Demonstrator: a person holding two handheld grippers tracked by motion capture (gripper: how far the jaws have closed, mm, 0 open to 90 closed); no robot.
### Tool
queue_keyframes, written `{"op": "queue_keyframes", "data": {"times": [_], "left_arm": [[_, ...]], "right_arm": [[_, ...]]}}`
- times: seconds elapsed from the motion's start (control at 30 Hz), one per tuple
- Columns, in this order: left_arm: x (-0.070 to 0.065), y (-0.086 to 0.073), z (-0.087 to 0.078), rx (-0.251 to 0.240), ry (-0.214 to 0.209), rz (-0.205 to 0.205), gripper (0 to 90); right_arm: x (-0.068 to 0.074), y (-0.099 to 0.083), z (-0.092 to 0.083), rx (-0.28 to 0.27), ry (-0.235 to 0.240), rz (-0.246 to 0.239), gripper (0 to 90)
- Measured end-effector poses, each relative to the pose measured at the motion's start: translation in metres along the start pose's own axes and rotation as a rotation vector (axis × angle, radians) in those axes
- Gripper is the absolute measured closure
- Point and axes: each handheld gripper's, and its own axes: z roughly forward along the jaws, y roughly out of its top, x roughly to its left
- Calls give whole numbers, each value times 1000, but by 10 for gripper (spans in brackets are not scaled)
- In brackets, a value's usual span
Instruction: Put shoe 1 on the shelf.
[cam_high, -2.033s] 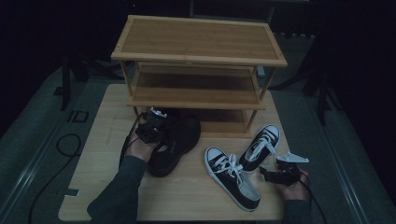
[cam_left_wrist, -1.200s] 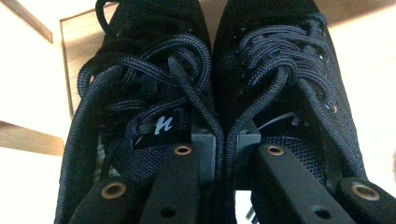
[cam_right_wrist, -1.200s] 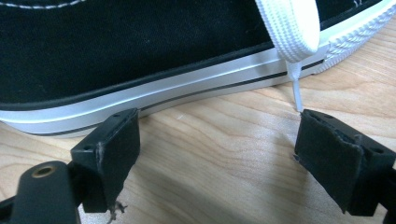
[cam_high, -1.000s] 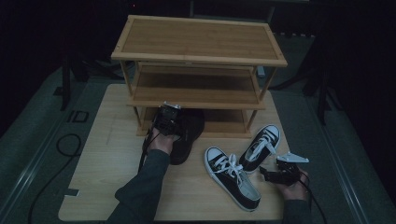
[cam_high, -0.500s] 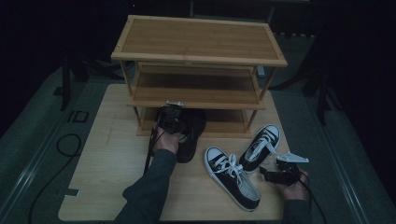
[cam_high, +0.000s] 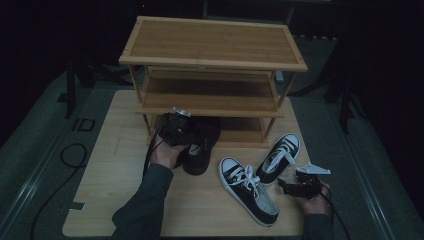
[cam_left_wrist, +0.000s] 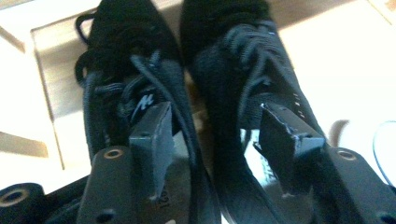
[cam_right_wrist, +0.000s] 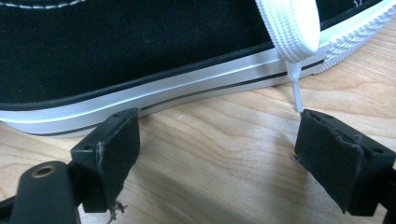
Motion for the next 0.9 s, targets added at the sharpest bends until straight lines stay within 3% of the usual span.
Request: {"op": "queue_keyframes", "data": {"times": [0.3, 0.6, 0.77, 0.9], "left_arm": [[5, -17, -21, -72, -87, 88, 506], [3, -37, -50, -149, -178, 189, 621], [8, -50, -53, -167, -222, 201, 655], [8, -62, -51, -157, -232, 204, 662]], "right_arm": [[0, 0, 0, 0, 0, 0, 139], [0, 0, 0, -1, 0, -1, 138], [0, 0, 0, -1, 0, -1, 139], [0, 0, 0, 0, -1, 1, 139]]}}
